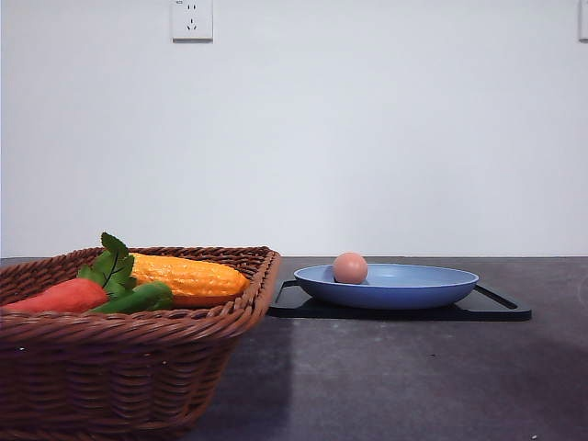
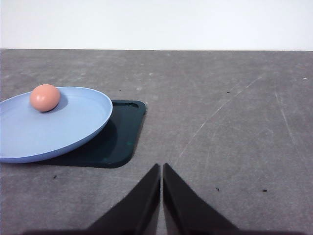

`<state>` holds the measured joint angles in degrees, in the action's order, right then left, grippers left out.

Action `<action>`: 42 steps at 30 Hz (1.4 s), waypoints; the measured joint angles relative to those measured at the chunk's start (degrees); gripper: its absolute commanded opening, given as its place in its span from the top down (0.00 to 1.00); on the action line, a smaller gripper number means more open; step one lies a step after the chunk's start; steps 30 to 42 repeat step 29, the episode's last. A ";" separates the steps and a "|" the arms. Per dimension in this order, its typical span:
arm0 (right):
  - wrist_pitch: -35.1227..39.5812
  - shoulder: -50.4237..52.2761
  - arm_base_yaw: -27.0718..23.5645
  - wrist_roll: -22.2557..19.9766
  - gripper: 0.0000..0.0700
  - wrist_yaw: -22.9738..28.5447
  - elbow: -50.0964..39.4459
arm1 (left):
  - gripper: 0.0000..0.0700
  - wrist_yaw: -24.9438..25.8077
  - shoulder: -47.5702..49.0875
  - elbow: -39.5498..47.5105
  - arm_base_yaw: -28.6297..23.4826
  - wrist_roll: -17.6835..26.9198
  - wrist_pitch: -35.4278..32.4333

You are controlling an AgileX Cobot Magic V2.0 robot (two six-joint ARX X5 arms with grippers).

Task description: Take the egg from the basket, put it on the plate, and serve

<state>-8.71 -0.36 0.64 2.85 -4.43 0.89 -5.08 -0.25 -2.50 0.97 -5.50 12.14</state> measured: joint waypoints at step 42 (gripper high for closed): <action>0.00 0.00 0.00 0.00 1.00 0.00 0.00 | 1.00 0.00 0.00 0.00 0.00 0.00 0.00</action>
